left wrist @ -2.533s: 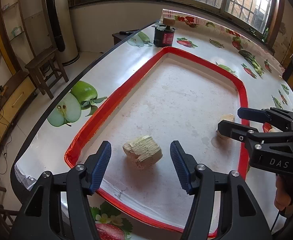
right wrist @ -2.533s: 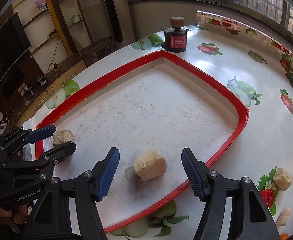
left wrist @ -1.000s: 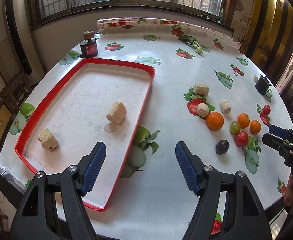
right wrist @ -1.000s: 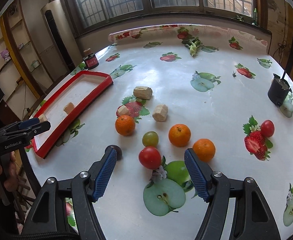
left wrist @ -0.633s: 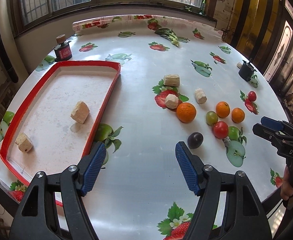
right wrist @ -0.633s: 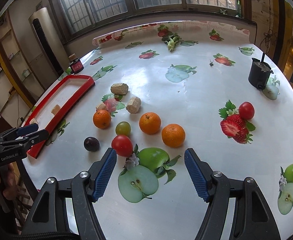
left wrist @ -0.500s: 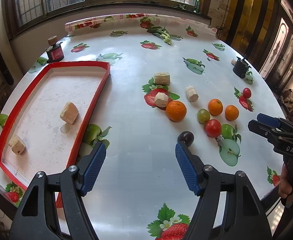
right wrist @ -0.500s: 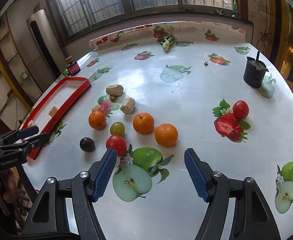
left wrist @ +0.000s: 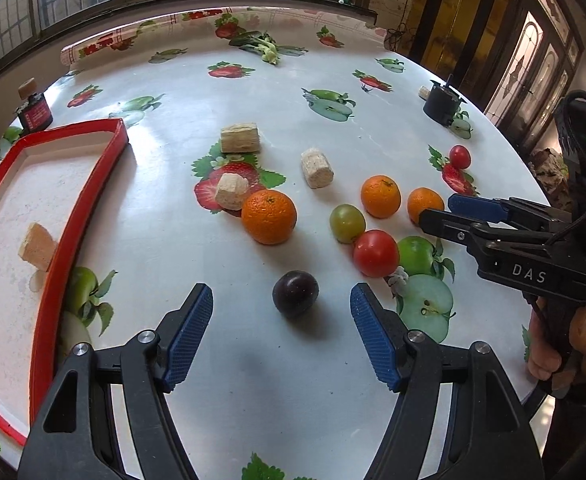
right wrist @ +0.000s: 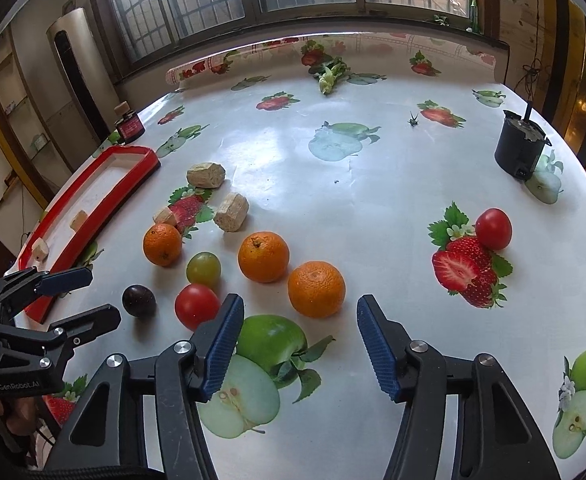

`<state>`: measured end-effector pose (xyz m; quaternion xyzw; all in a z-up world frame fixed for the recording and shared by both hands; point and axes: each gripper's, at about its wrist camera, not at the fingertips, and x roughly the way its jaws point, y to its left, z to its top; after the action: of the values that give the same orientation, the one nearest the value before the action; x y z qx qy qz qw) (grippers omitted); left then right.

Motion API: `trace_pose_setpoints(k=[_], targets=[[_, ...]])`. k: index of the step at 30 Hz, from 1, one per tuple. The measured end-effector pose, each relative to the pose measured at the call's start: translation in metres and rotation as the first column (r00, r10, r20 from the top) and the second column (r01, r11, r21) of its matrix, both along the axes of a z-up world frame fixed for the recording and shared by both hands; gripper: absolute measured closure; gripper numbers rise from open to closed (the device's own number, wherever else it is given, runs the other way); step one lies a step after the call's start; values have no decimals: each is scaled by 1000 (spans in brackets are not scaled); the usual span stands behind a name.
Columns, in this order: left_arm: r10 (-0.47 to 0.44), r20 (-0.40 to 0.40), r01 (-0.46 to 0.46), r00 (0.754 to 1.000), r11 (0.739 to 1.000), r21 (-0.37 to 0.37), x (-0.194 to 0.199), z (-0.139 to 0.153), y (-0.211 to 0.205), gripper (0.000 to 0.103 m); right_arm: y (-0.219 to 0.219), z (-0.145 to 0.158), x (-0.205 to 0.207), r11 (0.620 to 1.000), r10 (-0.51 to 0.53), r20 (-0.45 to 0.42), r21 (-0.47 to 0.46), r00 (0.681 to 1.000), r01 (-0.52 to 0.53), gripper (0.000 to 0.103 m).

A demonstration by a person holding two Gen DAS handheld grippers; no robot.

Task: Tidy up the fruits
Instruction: 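Grasp the dark plum with the left gripper while the right gripper grasps an orange, then carry the plum and orange into the red tray and release both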

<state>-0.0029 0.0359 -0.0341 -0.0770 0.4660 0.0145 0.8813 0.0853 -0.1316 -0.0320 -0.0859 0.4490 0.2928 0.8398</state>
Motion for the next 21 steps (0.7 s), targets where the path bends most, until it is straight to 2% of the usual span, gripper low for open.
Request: trace_pose_setpoints(k=[4,5,7,8,16,21], targets=[[-19,-34,19,999,1000,-22,10,-14,-2,54,9,-13,11,1000,3,-17,-26,1000,-3,49],[-24,-19,24,1000,1000,-9,11,-13,-3,59,10,-16,13,1000,0,-23,-30,1000,-1,52],[-32,-23,32,999,999,-6,12,-13,-5,76,11,-23,17,999,-4,-35,-32,999,3,66],[-44,-23,44,999,999,-26,12,-13,-4,81,10,-23,16,1000,-8,-23,-30,1000,7,68],[-52,-3,52,999,998,-34,1,-6,-3,81,3,-9,4,1000,3,-14,15,1000,-3,69],[-6,22,6,1000,1000,-18,-13,5,12,81,8,8,-8,999,26,5,42,1000,-26,69]])
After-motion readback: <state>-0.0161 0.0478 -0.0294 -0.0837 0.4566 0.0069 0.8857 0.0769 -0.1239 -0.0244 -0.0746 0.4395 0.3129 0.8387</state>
